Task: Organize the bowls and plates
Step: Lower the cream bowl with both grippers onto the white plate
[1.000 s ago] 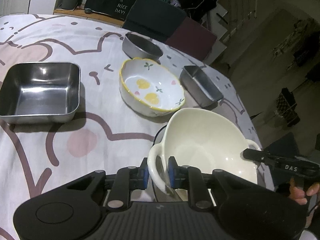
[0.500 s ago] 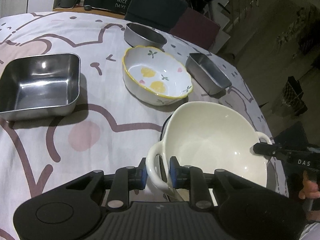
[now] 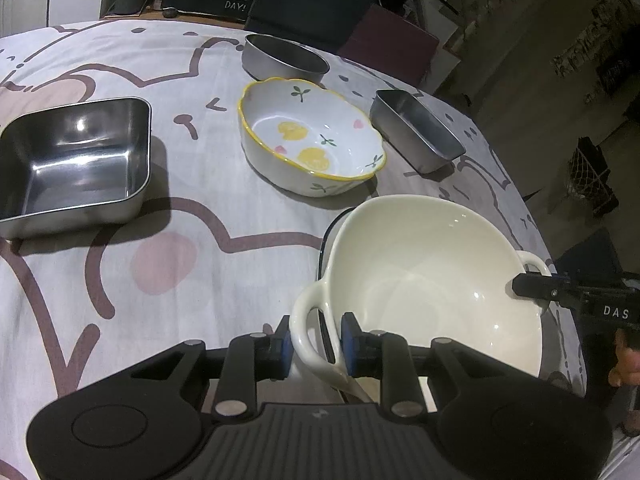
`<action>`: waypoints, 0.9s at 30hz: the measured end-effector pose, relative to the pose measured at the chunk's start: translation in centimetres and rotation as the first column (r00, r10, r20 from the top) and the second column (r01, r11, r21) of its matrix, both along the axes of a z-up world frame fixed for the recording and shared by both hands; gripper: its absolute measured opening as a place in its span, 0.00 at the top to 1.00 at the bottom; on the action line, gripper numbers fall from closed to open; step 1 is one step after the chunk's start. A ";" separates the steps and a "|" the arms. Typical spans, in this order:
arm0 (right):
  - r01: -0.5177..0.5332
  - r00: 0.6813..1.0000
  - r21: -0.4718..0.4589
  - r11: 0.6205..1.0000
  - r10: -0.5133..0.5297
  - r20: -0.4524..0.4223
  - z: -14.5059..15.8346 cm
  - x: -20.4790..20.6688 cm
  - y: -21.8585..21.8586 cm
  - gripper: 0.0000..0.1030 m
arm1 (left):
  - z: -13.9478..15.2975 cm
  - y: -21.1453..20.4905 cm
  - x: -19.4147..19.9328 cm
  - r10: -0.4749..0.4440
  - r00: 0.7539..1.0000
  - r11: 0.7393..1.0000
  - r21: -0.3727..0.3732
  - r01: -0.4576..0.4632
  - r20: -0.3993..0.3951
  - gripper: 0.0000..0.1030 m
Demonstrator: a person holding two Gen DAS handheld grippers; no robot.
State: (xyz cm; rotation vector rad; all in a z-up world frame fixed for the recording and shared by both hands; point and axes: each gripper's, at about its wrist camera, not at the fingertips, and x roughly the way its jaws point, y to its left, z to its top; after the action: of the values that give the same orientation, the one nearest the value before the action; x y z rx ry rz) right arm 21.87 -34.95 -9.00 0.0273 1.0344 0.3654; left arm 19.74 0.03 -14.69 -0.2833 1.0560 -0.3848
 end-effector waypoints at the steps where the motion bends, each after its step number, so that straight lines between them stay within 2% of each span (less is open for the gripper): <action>1: 0.000 1.000 -0.001 1.000 0.000 0.000 0.0 0.0 0.0 0.71 | 0.0 0.0 0.0 0.000 1.000 1.000 0.000 0.000 0.000 0.74; 27: 0.038 0.996 -0.033 0.999 -0.041 -0.078 -1.3 0.5 -0.2 0.69 | 0.5 -0.7 -0.3 -0.033 0.999 0.999 0.009 0.033 0.012 0.76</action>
State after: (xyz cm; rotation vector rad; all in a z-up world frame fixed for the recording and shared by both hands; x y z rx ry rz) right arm 22.41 -35.17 -10.28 0.0336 1.1162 0.3140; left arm 19.48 -0.69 -14.17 -0.2561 1.0513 -0.4114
